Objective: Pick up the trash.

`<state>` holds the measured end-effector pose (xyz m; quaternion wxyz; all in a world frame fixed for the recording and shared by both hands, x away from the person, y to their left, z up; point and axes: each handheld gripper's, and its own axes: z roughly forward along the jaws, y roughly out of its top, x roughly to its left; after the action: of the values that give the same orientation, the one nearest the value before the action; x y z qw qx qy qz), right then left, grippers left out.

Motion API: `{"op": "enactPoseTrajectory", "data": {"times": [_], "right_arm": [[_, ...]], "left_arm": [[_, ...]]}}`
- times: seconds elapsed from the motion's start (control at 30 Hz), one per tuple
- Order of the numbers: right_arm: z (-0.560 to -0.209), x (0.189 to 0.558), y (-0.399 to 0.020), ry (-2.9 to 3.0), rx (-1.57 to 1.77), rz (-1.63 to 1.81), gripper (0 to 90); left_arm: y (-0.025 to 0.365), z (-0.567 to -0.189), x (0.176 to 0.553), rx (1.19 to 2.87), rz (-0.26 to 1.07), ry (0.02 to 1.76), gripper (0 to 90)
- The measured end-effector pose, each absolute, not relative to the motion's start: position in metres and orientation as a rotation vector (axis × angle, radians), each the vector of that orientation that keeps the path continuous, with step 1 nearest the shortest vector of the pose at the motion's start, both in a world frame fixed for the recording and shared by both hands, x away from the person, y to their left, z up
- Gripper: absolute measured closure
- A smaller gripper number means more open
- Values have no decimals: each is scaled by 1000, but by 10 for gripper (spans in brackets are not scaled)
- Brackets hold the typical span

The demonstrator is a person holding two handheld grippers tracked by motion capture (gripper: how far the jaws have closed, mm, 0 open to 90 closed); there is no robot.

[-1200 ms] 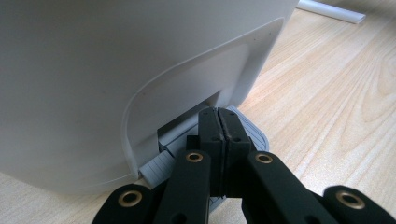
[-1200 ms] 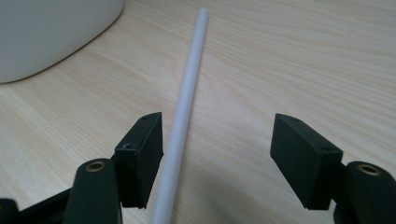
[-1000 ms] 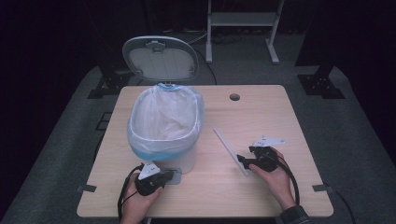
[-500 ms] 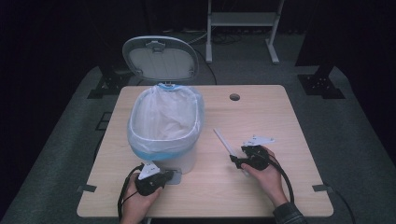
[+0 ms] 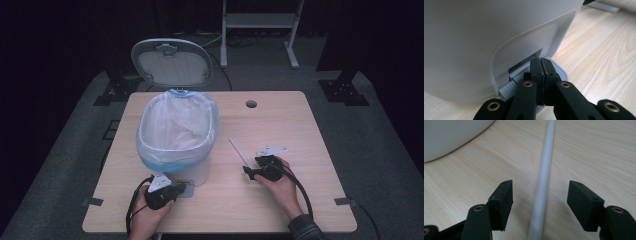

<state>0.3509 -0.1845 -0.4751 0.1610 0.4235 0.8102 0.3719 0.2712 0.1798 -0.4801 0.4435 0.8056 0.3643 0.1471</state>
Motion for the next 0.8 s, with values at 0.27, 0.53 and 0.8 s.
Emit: {"op": "enactPoseTrajectory", "data": {"times": [0.27, 0.53, 0.8], "right_arm": [[-479, 352, -183, 2328, 1202, 1022, 385], [-478, 349, -183, 2330, 1183, 996, 464], [-477, 346, -183, 2347, 1167, 996, 568]], "left_arm": [[180, -480, 271, 1998, 365, 903, 891], [180, -480, 271, 1998, 365, 904, 889], [180, -480, 271, 1998, 365, 903, 890]]}}
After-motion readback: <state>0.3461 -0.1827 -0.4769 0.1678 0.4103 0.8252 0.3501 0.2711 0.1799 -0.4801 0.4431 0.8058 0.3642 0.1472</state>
